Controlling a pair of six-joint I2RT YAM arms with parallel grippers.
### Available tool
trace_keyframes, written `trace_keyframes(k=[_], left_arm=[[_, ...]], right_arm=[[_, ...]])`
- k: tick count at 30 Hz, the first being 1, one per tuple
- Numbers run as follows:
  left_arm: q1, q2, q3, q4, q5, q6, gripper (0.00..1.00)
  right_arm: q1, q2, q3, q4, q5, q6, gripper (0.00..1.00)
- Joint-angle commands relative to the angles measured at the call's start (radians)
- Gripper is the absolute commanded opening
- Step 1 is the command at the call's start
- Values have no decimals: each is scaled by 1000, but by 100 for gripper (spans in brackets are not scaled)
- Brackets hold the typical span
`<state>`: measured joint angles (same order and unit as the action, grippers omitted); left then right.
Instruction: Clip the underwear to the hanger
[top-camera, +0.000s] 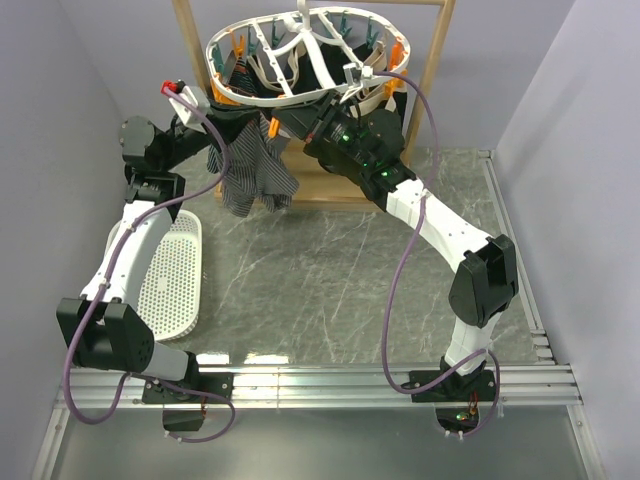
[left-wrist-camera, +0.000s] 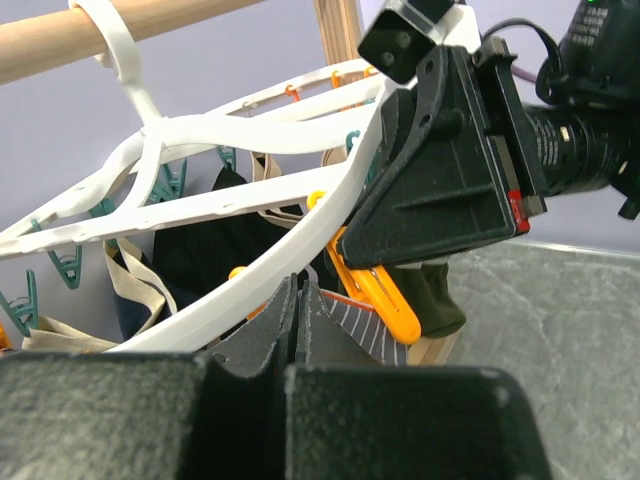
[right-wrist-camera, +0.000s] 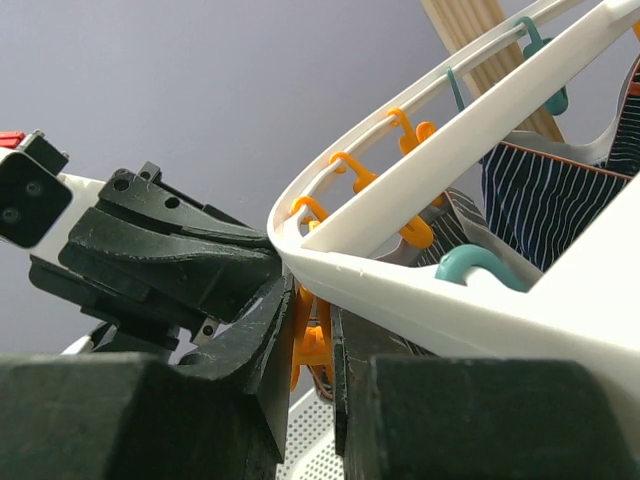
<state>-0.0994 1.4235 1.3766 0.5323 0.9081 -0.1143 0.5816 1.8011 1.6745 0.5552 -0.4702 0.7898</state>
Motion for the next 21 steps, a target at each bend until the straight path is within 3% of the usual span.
trace_keyframes(k=[1, 8, 21], left_arm=[[3, 5, 39, 86, -37, -94, 0], [3, 25, 58, 113, -37, -153, 0], [3, 29, 64, 104, -35, -150, 0]], right_arm=[[23, -36, -19, 2, -102, 34, 0], [23, -36, -29, 8, -85, 43, 1], [21, -26, -25, 11, -90, 45, 35]])
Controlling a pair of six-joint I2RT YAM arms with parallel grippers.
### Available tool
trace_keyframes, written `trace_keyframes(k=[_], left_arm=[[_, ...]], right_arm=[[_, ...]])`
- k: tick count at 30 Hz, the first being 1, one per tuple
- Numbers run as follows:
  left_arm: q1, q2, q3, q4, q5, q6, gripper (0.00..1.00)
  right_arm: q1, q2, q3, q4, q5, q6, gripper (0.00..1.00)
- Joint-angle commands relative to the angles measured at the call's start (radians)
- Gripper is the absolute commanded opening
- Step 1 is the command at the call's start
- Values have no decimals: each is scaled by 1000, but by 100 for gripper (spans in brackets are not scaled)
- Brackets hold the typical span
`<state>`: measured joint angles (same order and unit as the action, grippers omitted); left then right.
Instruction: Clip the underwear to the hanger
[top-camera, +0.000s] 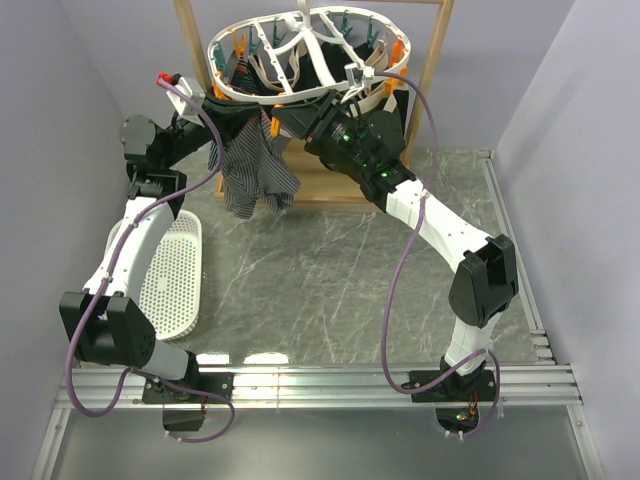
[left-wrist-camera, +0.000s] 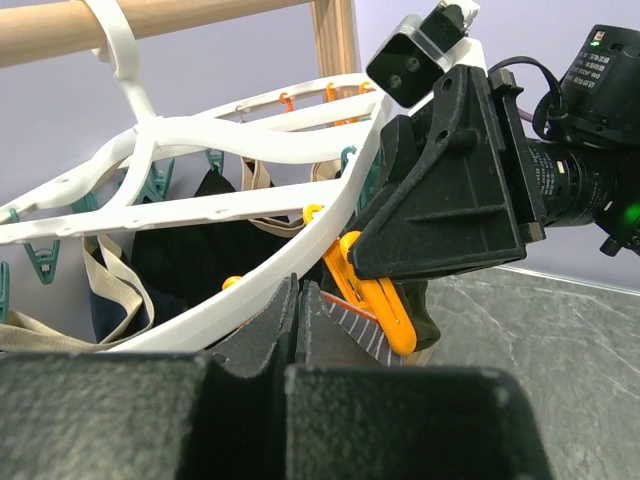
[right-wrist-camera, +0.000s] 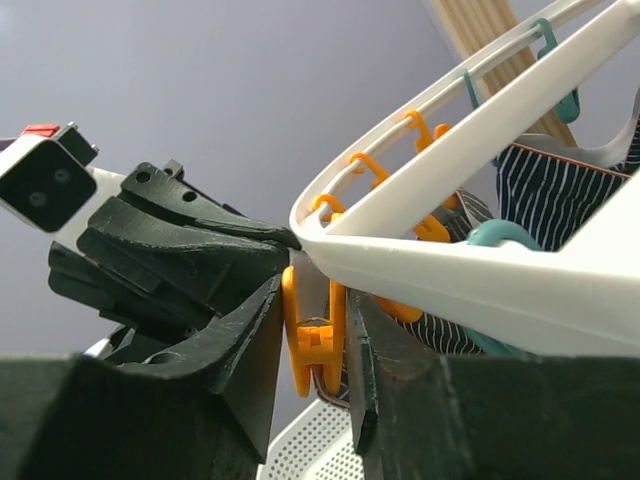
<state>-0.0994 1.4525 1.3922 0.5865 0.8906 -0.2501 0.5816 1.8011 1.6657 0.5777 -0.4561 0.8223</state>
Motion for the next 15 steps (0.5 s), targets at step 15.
trace_keyframes(k=[15], left_arm=[[4, 2, 48, 52, -12, -15, 0]], right_arm=[[18, -23, -9, -16, -110, 8, 55]])
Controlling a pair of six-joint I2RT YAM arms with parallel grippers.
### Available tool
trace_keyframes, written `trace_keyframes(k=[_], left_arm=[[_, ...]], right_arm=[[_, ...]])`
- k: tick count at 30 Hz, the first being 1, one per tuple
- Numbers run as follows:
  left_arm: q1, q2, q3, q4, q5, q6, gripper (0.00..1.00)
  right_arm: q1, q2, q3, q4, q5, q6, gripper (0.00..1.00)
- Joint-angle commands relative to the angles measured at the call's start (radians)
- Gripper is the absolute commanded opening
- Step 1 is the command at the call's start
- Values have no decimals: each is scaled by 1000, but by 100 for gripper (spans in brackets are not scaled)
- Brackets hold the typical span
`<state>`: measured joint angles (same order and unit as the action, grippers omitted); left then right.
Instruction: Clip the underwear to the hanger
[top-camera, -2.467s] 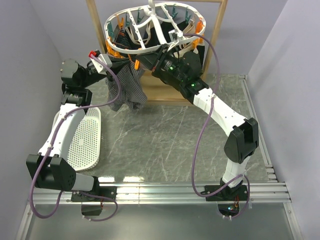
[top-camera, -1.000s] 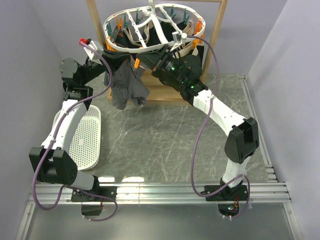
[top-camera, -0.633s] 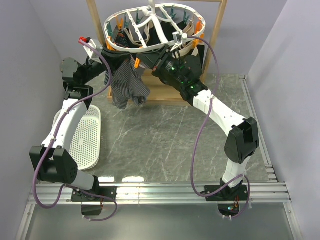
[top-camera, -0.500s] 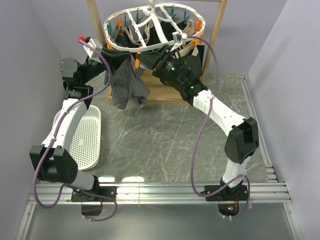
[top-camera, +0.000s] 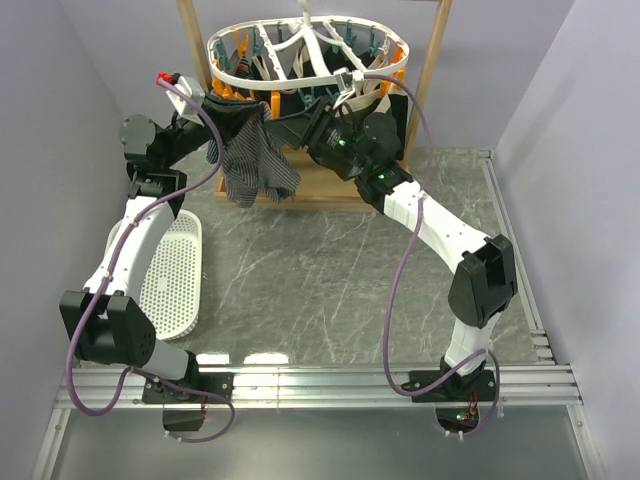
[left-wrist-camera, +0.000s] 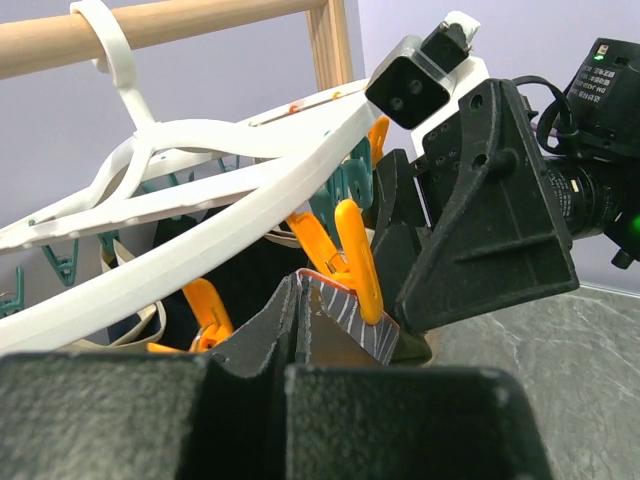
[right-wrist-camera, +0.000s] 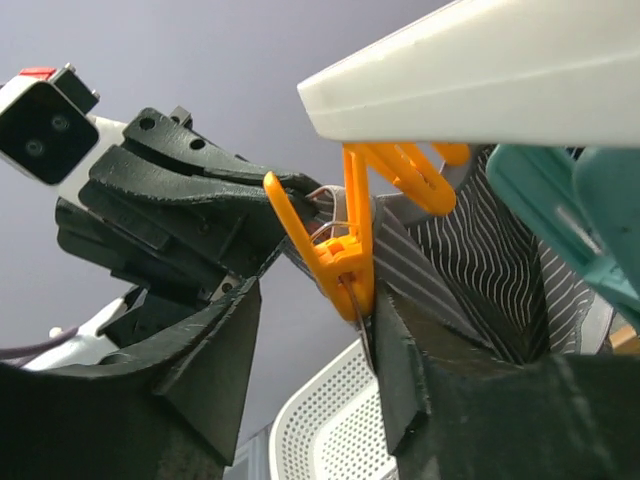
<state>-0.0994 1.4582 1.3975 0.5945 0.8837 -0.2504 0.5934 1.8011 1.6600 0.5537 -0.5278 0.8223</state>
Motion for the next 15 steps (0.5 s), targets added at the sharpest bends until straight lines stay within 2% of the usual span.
trace_keyframes(k=[1, 8, 12, 15], left_arm=[[4, -5, 41, 41, -5, -10, 0], [4, -45, 12, -59, 29, 98, 0], [3, -76, -5, -146, 50, 198, 0], [3, -97, -14, -219, 83, 282, 6]], right_arm=[[6, -25, -5, 6, -40, 9, 56], [-17, -43, -8, -27, -47, -18, 74], [-21, -72, -14, -72, -44, -78, 80], [-23, -94, -12, -124, -37, -121, 82]])
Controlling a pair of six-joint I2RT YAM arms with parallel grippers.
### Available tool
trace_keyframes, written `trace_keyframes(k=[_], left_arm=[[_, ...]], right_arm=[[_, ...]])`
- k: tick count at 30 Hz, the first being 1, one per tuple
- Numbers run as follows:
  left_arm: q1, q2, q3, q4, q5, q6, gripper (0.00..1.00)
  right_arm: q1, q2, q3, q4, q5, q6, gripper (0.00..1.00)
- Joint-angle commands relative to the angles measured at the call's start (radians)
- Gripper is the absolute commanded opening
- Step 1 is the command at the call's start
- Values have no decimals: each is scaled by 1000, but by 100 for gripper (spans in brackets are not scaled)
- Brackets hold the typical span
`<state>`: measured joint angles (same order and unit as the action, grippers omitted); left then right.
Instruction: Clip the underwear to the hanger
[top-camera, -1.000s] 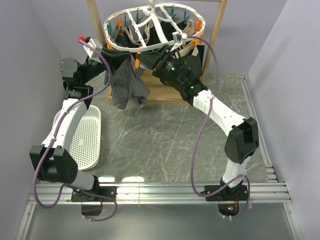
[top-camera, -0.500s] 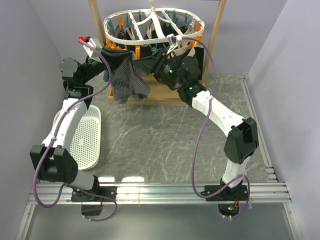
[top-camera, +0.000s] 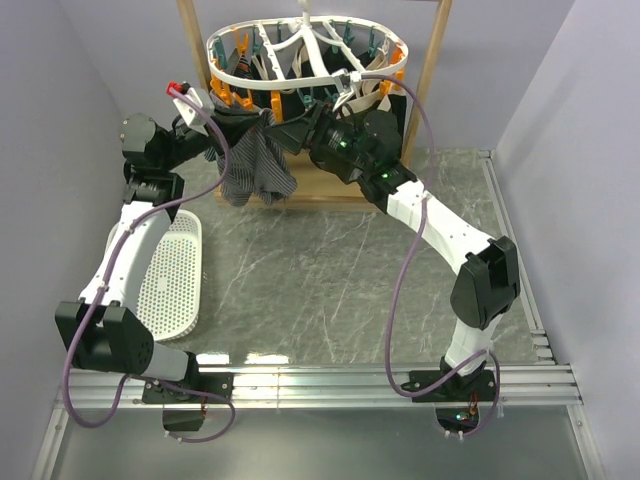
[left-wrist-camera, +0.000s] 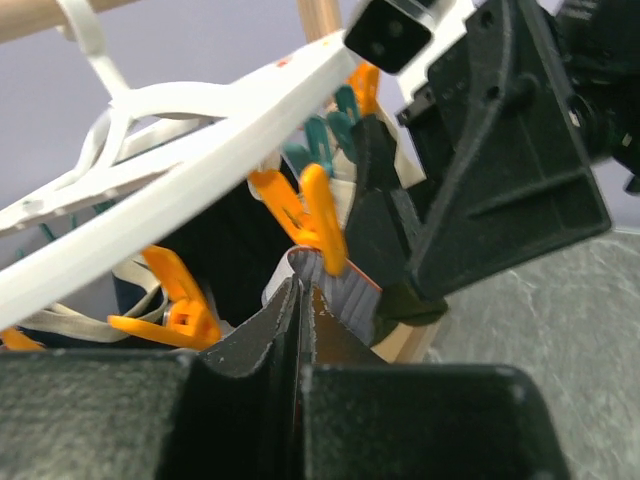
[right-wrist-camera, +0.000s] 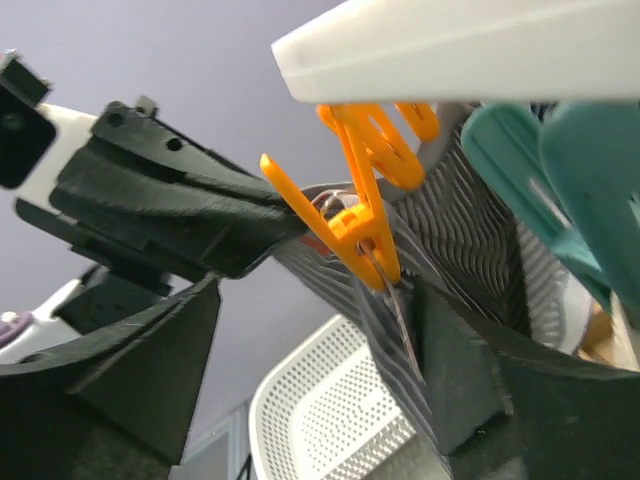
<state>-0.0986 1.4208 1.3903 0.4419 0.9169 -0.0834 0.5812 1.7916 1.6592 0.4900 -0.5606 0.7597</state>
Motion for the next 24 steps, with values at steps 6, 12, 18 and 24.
trace_keyframes(k=[6, 12, 18, 24], left_arm=[[2, -105, -10, -270, 126, 287, 23], [2, -140, 12, -439, 154, 358, 54], [2, -197, 21, -509, 90, 311, 77], [4, -292, 38, -684, -83, 208, 96]], right_arm=[[-9, -133, 24, -249, 91, -199, 90], [-9, -188, 21, -333, 117, -264, 94], [-11, -236, 20, -406, 108, -296, 95], [-9, -358, -19, -514, 73, -400, 95]])
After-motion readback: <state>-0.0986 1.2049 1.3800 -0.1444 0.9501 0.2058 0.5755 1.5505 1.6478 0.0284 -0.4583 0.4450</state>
